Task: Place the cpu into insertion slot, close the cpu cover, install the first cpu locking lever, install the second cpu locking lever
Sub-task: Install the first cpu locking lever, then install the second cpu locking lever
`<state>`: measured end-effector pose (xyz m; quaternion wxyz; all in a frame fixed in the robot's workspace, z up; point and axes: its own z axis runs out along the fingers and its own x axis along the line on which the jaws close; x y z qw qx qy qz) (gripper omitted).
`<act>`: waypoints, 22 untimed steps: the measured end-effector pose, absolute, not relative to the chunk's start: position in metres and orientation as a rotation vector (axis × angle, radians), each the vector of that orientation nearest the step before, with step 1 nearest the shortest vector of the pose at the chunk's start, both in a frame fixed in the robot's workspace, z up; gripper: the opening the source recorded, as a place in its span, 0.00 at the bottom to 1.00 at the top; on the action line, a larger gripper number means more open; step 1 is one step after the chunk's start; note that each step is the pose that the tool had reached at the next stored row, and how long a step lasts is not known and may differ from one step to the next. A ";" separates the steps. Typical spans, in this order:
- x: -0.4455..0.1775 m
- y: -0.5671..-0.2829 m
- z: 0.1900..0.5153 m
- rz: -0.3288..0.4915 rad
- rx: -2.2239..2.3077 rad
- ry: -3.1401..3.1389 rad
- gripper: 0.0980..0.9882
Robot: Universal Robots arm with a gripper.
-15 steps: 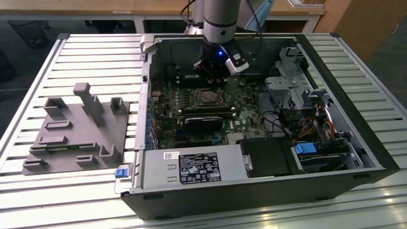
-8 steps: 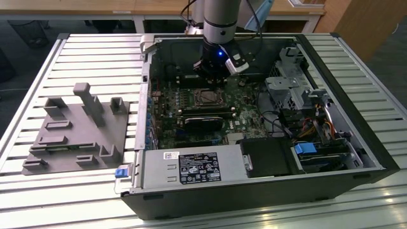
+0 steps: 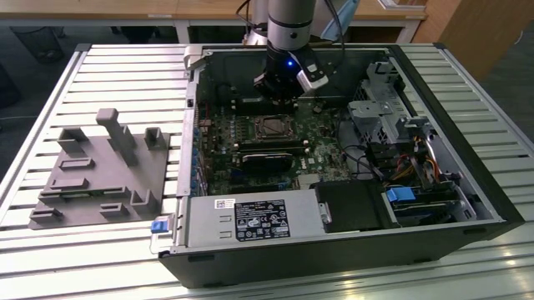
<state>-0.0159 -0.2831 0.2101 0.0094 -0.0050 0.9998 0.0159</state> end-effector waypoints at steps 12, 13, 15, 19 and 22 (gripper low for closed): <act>-0.016 -0.287 0.210 0.049 -0.015 3.122 0.01; -0.016 -0.287 0.210 0.049 -0.015 3.122 0.01; -0.016 -0.287 0.210 0.049 -0.015 3.122 0.01; -0.015 -0.288 0.210 0.049 -0.015 3.122 0.01; -0.015 -0.289 0.210 0.049 -0.015 3.123 0.01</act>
